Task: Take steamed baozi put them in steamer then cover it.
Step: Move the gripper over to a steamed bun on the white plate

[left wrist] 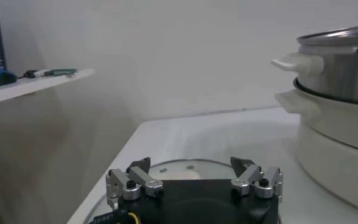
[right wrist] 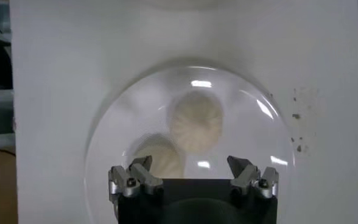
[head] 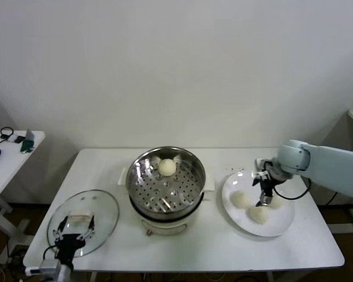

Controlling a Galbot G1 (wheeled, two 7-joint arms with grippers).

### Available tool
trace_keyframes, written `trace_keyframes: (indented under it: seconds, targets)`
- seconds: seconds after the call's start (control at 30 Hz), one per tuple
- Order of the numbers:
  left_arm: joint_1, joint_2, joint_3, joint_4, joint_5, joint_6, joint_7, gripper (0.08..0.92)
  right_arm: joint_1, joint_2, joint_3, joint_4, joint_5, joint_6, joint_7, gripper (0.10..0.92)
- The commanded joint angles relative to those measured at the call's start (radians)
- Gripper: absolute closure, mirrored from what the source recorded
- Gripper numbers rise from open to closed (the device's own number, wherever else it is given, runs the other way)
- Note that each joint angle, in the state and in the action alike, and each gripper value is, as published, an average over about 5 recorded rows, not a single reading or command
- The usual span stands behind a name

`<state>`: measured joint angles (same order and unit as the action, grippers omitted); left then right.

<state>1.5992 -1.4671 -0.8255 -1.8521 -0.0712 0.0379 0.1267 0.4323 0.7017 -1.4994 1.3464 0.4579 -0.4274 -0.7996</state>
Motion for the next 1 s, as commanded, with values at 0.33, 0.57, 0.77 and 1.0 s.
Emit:
trace_keyframes:
  seconds: [0.33, 0.57, 0.77, 1.0]
  targets:
    - [-0.001, 0.001, -0.001, 0.012, 0.001, -0.001, 0.000, 0.177, -0.148, 0.139, 0.100, -0.137, -0.071, -0.010, 0.023, 0.203]
    - [-0.004, 0.000, -0.003, 0.018, 0.001, -0.001, 0.000, 0.177, -0.138, 0.167, 0.101, -0.177, -0.073, 0.010, 0.008, 0.203]
    - [-0.007, 0.001, -0.003, 0.025, 0.001, -0.001, -0.001, 0.177, -0.151, 0.155, 0.095, -0.166, -0.076, 0.015, -0.013, 0.203]
    - [-0.010, 0.000, 0.000, 0.031, 0.002, -0.001, -0.001, 0.177, -0.161, 0.147, 0.105, -0.173, -0.083, 0.024, -0.019, 0.223]
